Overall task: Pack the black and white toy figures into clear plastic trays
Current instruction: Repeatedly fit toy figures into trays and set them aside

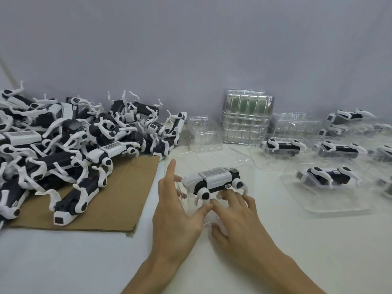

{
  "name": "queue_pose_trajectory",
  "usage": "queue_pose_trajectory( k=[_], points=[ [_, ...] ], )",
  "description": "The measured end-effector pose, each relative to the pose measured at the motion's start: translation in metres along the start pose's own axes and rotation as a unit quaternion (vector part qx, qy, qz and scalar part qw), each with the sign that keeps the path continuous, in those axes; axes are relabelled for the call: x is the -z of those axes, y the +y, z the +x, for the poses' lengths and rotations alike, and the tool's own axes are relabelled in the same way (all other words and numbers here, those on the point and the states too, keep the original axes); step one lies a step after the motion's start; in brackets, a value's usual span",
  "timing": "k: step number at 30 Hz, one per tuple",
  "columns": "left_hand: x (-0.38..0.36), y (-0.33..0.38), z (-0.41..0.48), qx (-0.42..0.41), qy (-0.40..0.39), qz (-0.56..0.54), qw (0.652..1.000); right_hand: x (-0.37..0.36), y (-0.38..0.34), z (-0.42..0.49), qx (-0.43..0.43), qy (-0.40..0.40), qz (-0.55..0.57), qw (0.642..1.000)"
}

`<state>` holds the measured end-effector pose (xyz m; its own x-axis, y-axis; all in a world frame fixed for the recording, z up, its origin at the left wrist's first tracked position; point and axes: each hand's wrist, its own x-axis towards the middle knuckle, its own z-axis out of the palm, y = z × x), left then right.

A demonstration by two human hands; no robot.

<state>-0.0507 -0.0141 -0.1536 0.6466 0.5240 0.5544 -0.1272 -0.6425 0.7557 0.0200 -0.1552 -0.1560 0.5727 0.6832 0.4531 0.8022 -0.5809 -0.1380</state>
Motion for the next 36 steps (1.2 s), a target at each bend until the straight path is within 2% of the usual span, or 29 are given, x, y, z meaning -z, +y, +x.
queue_pose_trajectory(
  k=[7, 12, 16, 22, 26, 31, 33, 36],
  points=[
    [0.010, 0.000, 0.007, 0.020, 0.003, -0.003, 1.000, 0.006, 0.001, 0.000, 0.006, 0.006, 0.005, 1.000],
    [0.015, -0.002, 0.015, 0.123, -0.032, -0.132, 0.983, 0.007, 0.007, 0.000, 0.023, 0.043, 0.016, 0.999],
    [0.020, -0.002, 0.021, 0.178, -0.077, -0.180, 0.964, 0.008, 0.012, 0.000, 0.013, 0.098, 0.034, 0.995],
    [0.022, -0.005, 0.026, 0.236, -0.092, -0.186, 0.949, 0.010, 0.009, 0.000, -0.007, 0.108, 0.059, 0.992],
    [0.023, -0.006, 0.026, 0.242, -0.105, -0.167, 0.950, 0.013, 0.006, -0.001, -0.034, 0.123, 0.071, 0.989],
    [0.019, -0.008, 0.023, 0.233, -0.113, -0.162, 0.952, 0.004, -0.015, -0.004, 0.094, 0.047, 0.050, 0.993],
    [0.019, -0.007, 0.023, 0.254, -0.136, -0.204, 0.935, 0.001, -0.014, -0.003, 0.103, 0.026, 0.018, 0.994],
    [0.017, -0.007, 0.024, 0.291, -0.147, -0.238, 0.915, 0.003, -0.006, -0.001, 0.072, 0.015, 0.003, 0.997]
  ],
)
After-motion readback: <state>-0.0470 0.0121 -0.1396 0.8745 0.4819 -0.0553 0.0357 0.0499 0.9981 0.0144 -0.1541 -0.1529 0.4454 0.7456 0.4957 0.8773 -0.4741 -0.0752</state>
